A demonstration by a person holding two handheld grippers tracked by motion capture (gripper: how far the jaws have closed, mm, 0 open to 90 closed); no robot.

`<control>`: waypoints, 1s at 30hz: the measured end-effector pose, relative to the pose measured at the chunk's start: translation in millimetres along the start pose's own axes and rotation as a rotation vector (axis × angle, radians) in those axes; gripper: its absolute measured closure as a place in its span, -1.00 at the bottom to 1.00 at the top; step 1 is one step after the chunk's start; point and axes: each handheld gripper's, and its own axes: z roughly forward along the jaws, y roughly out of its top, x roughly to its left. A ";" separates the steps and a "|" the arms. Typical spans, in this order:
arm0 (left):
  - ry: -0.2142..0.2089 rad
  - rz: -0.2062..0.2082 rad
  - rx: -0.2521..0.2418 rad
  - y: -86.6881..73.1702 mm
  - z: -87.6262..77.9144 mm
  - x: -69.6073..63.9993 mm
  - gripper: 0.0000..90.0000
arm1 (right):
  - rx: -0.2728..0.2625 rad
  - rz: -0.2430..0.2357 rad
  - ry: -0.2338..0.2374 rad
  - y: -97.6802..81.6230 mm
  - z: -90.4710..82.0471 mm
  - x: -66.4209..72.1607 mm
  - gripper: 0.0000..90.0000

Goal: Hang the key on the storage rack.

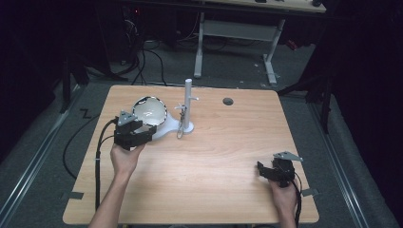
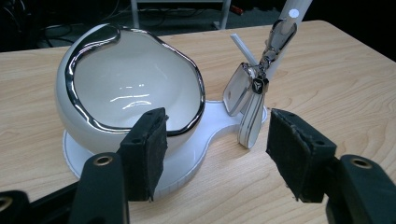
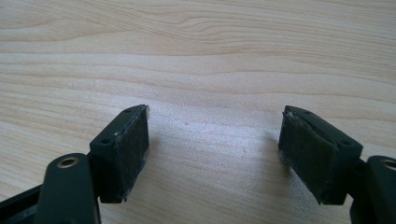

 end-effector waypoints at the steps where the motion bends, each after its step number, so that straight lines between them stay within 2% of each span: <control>1: 0.000 0.002 0.002 -0.6 -0.4 -0.3 -0.15 | 0.000 0.000 0.000 0.0 0.0 0.0 -0.46; 12: 0.004 0.014 -0.004 -6.5 -12.7 0.3 -0.15 | -0.001 -0.003 0.000 0.0 0.0 0.0 -0.46; 20: -0.003 -0.006 -0.013 -14.5 -21.0 2.7 -0.15 | 0.000 -0.003 0.000 0.0 0.0 0.1 -0.46; 30: 0.005 -0.002 -0.018 -21.0 -27.6 1.5 -0.15 | 0.000 -0.002 0.000 0.0 0.0 0.2 -0.46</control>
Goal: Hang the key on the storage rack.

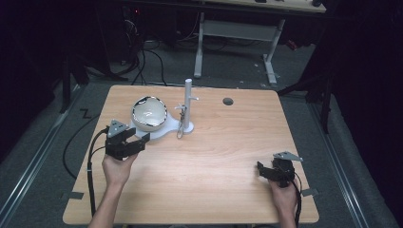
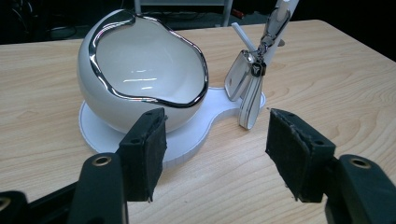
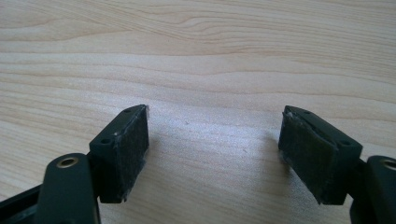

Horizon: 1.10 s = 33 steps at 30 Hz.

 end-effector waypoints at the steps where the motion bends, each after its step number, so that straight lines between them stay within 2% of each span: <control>1: 0.002 0.000 0.002 -0.6 -0.3 -0.1 -0.15 | 0.000 -0.001 0.000 0.0 0.0 -0.1 -0.46; 15: -0.019 -0.049 -0.024 -8.3 -13.9 3.9 -0.15 | 0.000 0.002 0.000 0.0 -0.1 0.2 -0.46; 20: -0.012 -0.048 -0.014 -13.9 -16.4 4.7 -0.15 | 0.000 0.002 0.000 -0.1 -0.1 0.1 -0.46; 33: 0.015 -0.082 -0.021 -29.9 -21.7 9.7 -0.14 | 0.000 0.002 0.000 0.0 -0.1 0.1 -0.46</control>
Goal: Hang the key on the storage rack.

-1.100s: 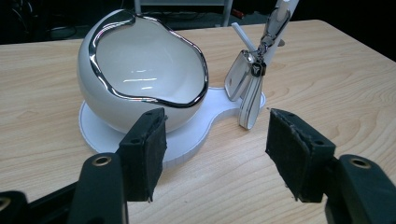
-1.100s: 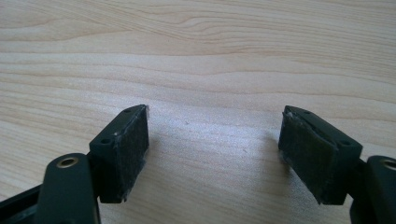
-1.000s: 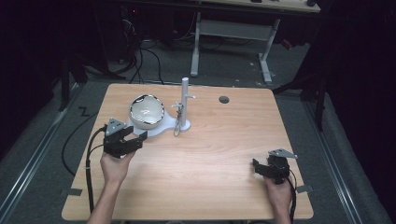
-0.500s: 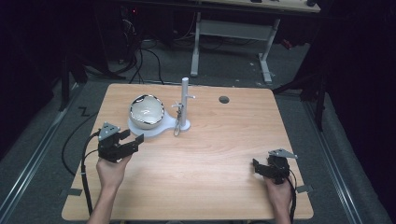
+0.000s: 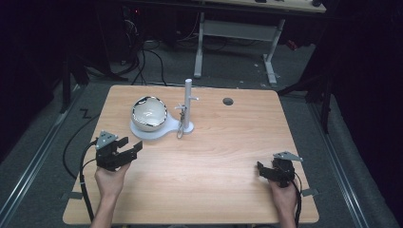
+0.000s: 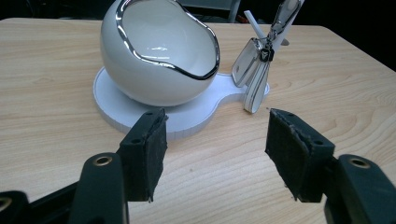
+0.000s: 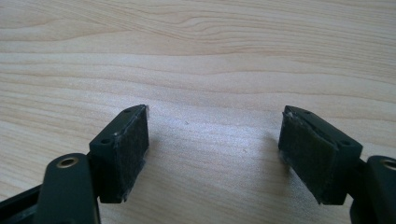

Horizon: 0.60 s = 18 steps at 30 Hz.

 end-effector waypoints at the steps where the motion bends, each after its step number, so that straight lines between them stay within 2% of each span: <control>1: 0.003 0.002 0.004 -1.4 0.0 0.0 -0.14 | 0.000 0.000 0.000 0.0 0.0 0.0 -0.46; 6: 0.016 0.006 0.018 -8.6 1.8 0.7 -0.13 | 0.000 0.000 0.000 0.0 0.0 0.0 -0.46; 9: 0.029 -0.003 0.037 -19.1 5.3 2.1 -0.13 | 0.000 0.000 0.000 0.0 0.0 0.0 -0.46; 18: 0.096 0.007 0.138 -57.4 24.5 7.3 -0.14 | 0.000 0.000 0.000 0.0 0.0 0.0 -0.46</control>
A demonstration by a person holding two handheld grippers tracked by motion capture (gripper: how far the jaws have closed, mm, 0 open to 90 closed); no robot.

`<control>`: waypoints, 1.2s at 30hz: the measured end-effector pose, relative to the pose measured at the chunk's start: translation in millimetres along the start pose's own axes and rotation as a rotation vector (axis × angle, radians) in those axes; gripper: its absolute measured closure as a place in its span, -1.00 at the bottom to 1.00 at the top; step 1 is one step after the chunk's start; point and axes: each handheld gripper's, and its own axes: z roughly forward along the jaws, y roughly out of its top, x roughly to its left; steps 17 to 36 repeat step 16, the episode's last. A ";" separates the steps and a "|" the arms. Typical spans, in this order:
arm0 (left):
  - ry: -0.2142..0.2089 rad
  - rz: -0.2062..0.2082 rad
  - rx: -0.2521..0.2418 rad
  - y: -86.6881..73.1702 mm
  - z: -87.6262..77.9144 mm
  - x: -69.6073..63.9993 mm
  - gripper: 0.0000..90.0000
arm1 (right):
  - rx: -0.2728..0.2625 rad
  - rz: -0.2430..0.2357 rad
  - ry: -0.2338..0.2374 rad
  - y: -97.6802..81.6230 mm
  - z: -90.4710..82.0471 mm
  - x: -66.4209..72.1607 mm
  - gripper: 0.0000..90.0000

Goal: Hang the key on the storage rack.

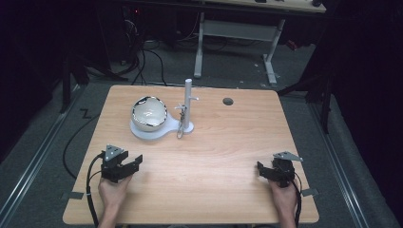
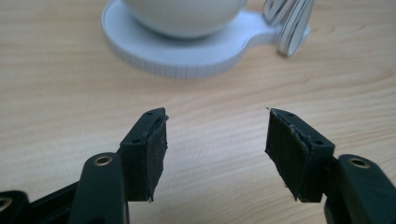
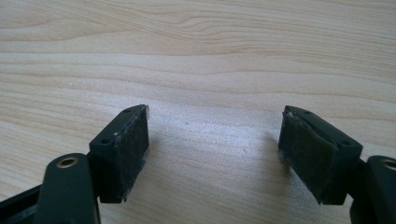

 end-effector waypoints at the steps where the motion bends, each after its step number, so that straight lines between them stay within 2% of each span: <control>1: 0.013 0.006 0.016 -3.9 3.3 0.2 -0.15 | 0.000 0.000 0.000 0.0 0.0 0.0 -0.46; 4: 0.057 0.026 0.054 -15.2 13.7 -0.1 -0.15 | 0.000 0.000 0.000 0.0 0.0 0.0 -0.46; 8: 0.109 0.082 0.070 -16.0 16.3 -6.4 -0.20 | 0.000 0.000 -0.001 -0.1 0.0 0.1 -0.46; 16: 0.097 0.080 0.076 -15.9 16.5 -5.6 -0.29 | 0.000 0.000 -0.001 -0.1 0.0 0.1 -0.46; 36: 0.097 0.080 0.076 -15.9 16.5 -5.6 -0.29 | 0.000 0.000 -0.001 -0.1 0.0 0.1 -0.46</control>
